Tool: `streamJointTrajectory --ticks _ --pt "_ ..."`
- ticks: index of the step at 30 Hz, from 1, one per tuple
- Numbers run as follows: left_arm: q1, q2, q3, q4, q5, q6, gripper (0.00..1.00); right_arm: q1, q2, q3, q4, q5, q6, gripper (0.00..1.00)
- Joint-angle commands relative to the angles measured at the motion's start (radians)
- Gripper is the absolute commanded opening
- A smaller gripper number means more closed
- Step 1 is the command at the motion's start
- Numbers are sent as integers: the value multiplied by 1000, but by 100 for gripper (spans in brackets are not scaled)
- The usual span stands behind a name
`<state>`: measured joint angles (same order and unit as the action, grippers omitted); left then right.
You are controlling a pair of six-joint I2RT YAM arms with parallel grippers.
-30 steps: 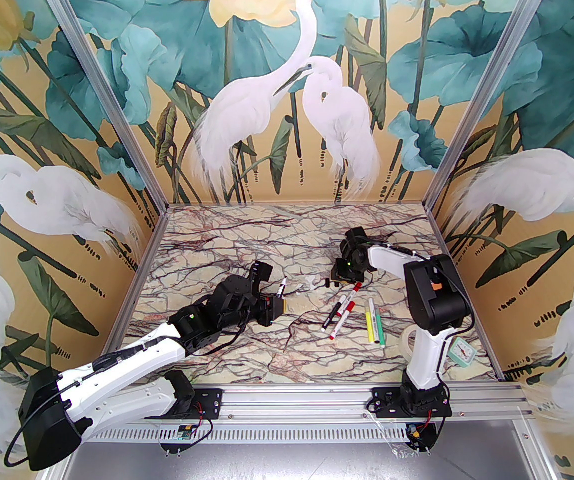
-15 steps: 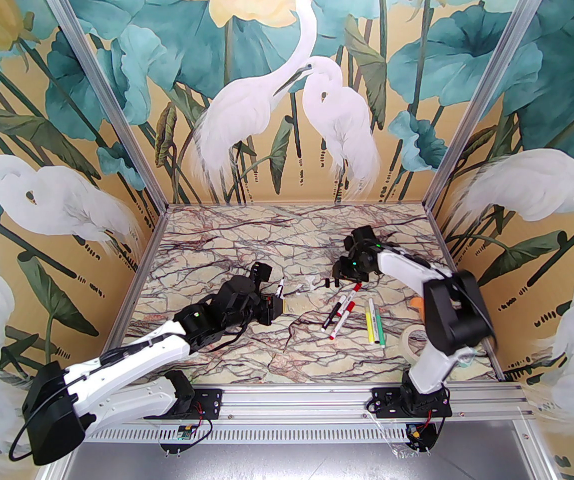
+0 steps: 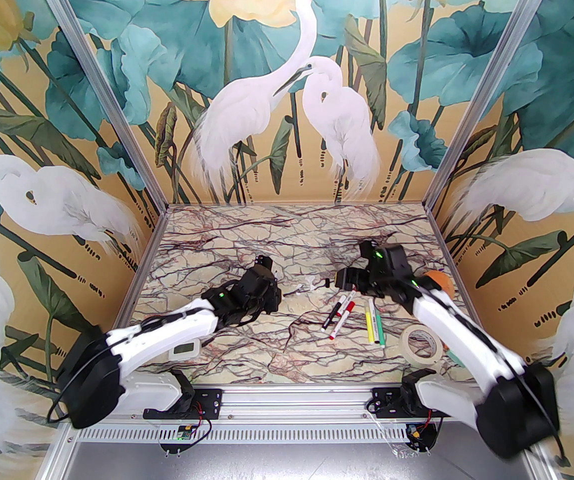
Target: Open the pen caps
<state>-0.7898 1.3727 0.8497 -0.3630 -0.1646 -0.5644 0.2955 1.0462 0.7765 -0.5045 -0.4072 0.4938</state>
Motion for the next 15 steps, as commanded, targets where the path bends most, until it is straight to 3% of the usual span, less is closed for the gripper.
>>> streamJointTrajectory --ticks 1,7,15 --pt "23 44 38 -16 -66 9 8 6 -108 -35 11 -81 14 97" --pt "50 129 41 9 -112 22 10 7 -215 -45 0 -119 29 99" --pt "57 231 41 42 -183 44 10 7 -216 -31 -28 -119 18 99"
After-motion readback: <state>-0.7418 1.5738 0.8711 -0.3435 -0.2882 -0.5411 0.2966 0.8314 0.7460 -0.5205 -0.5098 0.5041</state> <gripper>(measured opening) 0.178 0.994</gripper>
